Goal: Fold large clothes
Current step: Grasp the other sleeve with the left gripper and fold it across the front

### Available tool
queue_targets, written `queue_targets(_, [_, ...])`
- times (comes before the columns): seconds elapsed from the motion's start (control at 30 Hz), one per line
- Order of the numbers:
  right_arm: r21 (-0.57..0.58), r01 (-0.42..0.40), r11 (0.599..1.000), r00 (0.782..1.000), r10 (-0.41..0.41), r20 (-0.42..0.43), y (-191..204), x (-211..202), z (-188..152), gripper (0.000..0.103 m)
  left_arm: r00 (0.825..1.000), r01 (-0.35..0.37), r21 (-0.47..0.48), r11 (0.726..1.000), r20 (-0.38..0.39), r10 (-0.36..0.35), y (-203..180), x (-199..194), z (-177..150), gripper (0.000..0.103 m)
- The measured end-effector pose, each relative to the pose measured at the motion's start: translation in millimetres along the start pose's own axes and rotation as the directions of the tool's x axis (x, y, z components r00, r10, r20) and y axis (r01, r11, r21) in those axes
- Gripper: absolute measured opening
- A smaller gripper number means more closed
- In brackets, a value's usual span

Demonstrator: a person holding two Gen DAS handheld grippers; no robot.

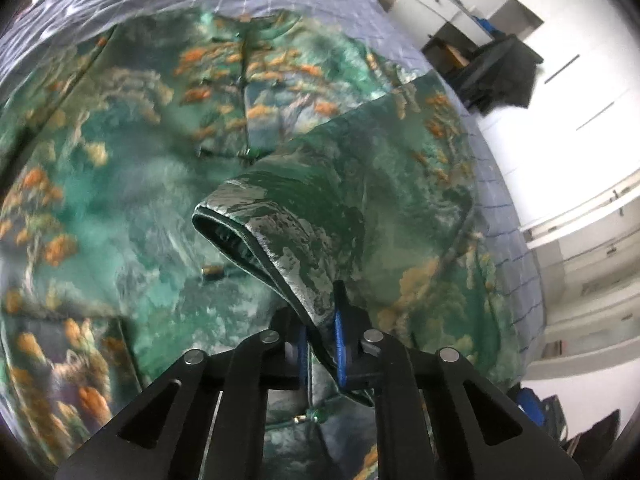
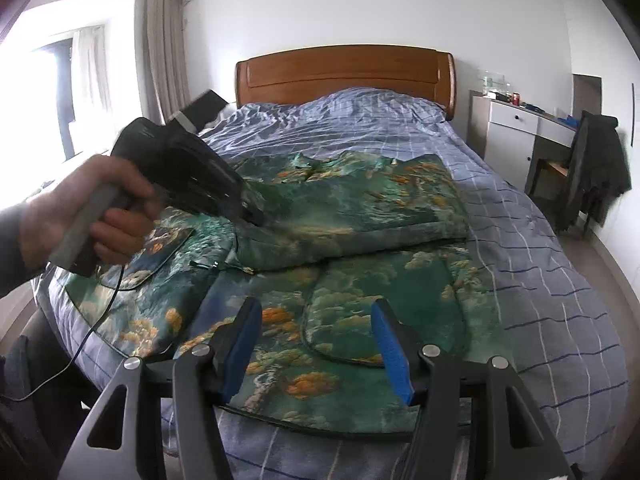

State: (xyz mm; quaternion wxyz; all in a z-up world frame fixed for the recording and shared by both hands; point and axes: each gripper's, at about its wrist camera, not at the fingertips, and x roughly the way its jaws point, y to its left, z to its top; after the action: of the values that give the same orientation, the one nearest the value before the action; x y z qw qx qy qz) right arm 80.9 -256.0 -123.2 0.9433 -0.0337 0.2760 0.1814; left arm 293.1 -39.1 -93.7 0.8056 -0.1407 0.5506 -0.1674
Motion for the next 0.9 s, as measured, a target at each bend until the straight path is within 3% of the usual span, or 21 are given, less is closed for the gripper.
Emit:
queue_targets(0.27, [0.024,0.061,0.998,0.998,-0.061,-0.015,-16.1,-0.2,5.0,0.058,0.997,-0.034,0.091,0.995,0.071,0.027,-1.9,-19.5,62.5,0.006])
queue_targets(0.47, [0.02,0.095,0.995,0.995,-0.094,-0.026,-30.2,5.6,16.3,0.058,0.987,-0.064,0.09,0.994,0.152,0.05,14.3,-20.6,110.5,0.006])
queue_targets(0.6, [-0.004,0.124,0.992,0.992,-0.124,-0.017,-45.9,8.6,33.3,0.058,0.979,-0.09,0.07,0.994,0.191,0.075,34.0,-3.5,135.2,0.006])
queue_targets(0.73, [-0.031,0.151,0.988,0.989,-0.151,-0.005,-65.4,15.4,54.8,0.058,0.987,-0.088,0.027,0.996,0.138,0.083,65.0,37.1,136.9,0.008])
queue_targets(0.9, [-0.074,0.147,0.986,0.988,-0.151,-0.039,-97.7,47.8,90.9,0.058,0.994,-0.069,-0.056,0.996,0.083,0.074,95.7,59.1,121.4,0.038])
